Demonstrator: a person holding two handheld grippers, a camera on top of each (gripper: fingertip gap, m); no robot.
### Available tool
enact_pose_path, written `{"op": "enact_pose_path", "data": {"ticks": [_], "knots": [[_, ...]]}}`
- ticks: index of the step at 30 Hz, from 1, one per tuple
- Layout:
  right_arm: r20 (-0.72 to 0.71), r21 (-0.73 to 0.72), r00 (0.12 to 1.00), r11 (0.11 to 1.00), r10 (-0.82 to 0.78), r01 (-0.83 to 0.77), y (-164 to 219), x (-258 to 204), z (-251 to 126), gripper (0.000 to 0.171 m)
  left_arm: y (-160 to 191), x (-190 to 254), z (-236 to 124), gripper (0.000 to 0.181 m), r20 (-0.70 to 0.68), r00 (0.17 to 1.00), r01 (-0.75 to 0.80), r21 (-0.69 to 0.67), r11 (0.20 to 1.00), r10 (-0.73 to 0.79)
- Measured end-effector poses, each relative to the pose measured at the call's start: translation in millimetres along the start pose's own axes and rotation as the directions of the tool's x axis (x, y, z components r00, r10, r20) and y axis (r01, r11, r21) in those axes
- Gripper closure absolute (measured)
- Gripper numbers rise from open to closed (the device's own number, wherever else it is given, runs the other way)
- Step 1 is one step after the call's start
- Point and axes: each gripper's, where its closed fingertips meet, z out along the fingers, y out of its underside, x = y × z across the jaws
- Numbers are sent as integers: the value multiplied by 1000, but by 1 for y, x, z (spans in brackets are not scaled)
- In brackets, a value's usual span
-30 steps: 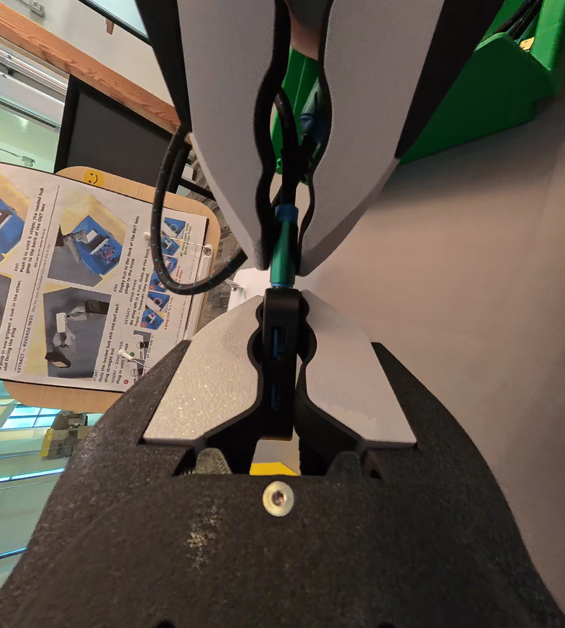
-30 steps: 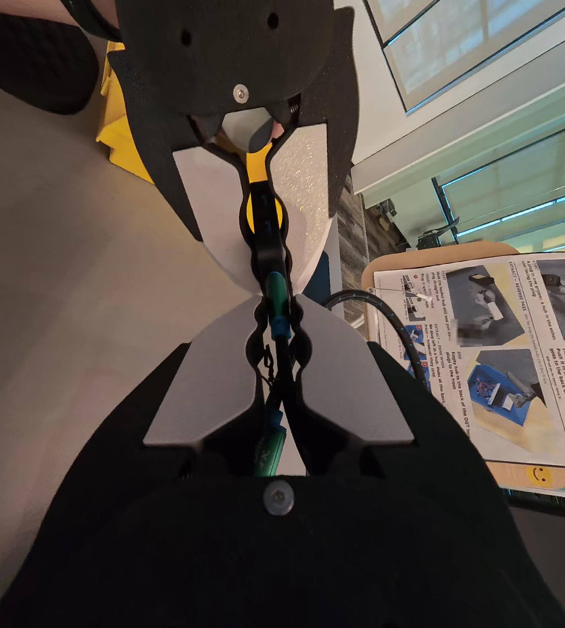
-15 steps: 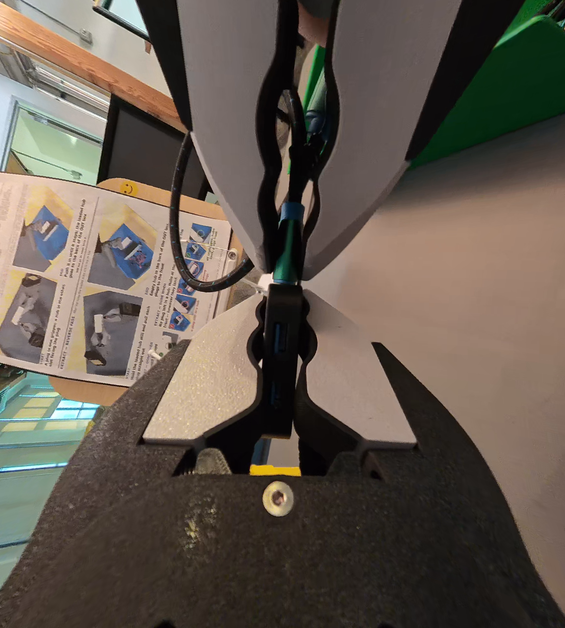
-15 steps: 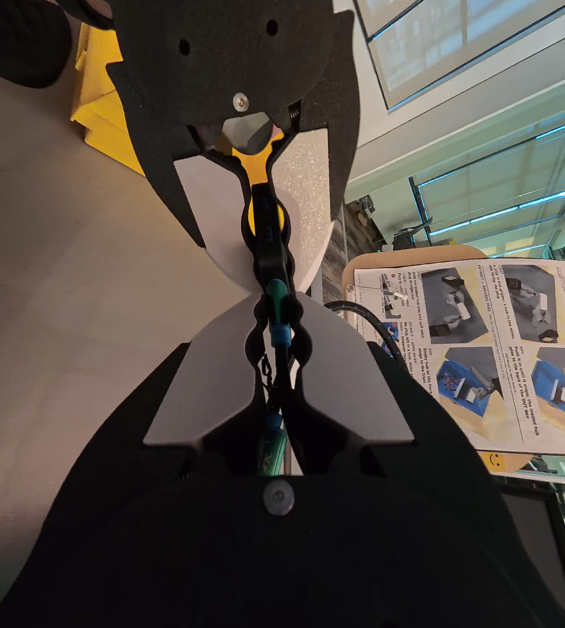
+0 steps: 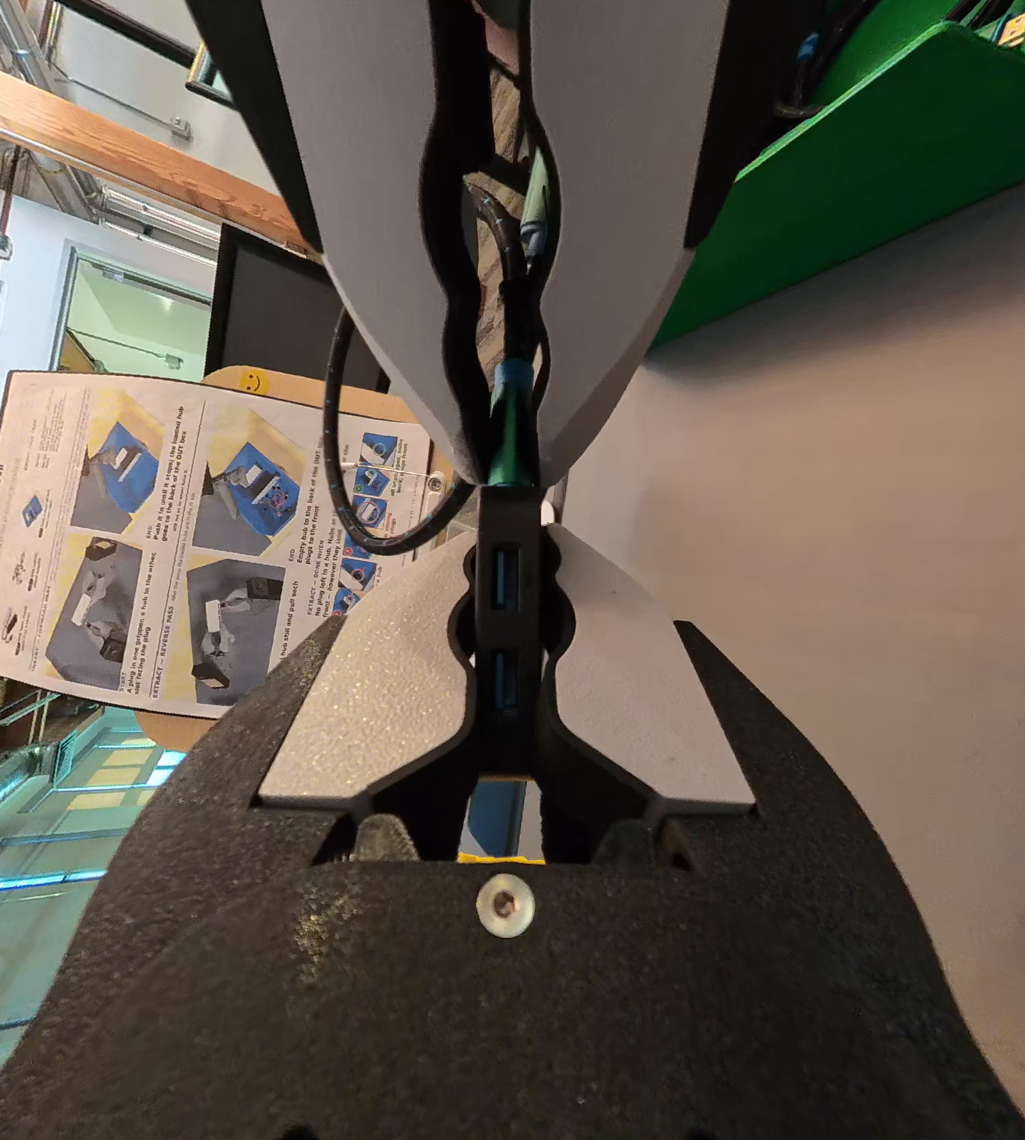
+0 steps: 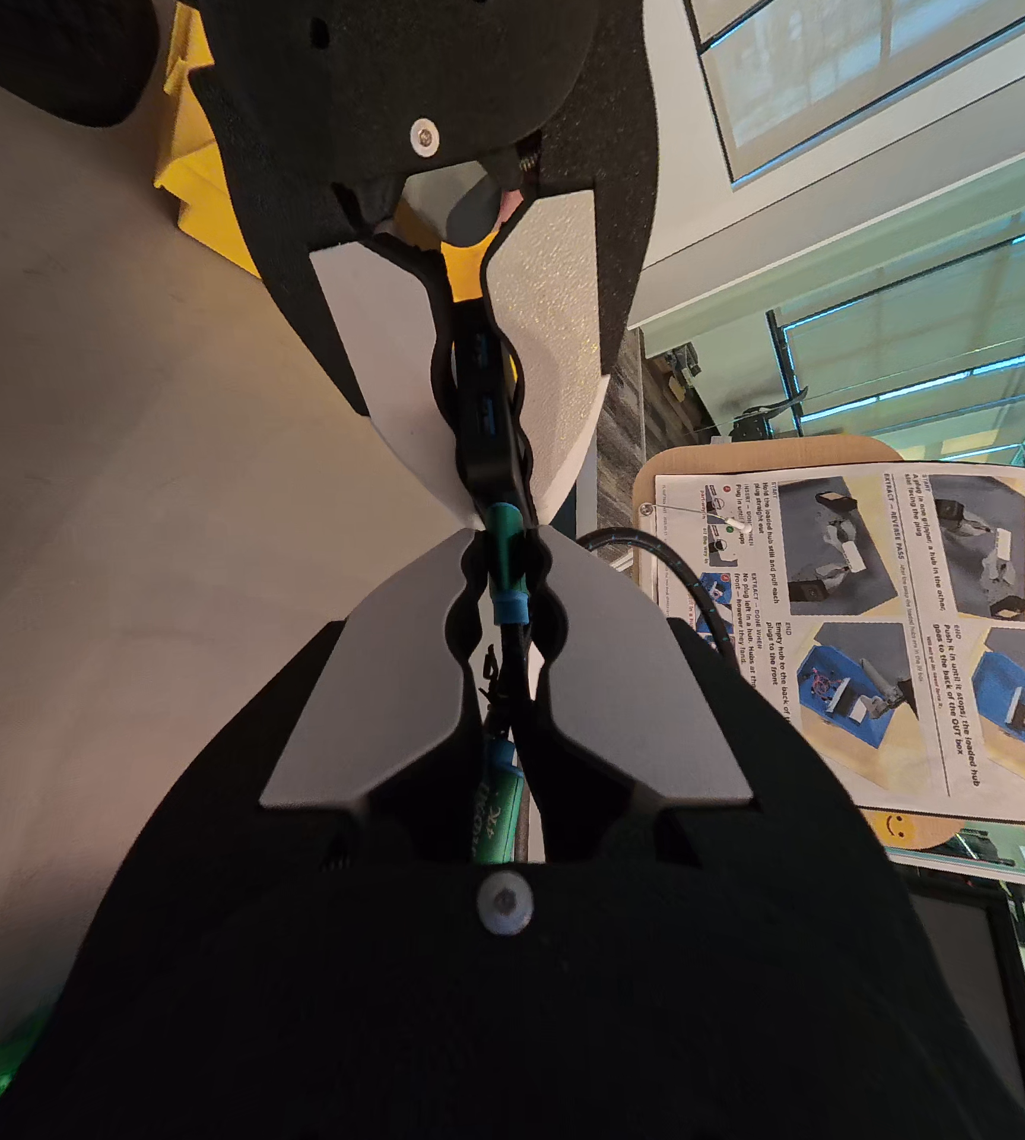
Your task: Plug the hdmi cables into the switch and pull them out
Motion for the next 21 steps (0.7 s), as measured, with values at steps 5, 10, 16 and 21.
{"op": "enact_pose_path", "data": {"ticks": [5,10,16,21], "knots": [[-129,43,976,984,176,-172,38,48,-70,157,64,-48,-31,167,82,986,151,-75,986,-145],[-182,-2,943,959,278,-284,69,63,-111,158,34,-70,-67,167,98,972,206,102,973,-216],[-77,-204,759,735,647,-647,179,36,-113,157,31,-54,-56,167,76,990,119,21,993,-121],[322,-400,508,601,799,-691,182,-50,-124,157,29,-43,-47,167,39,995,91,2,996,-91]]}}
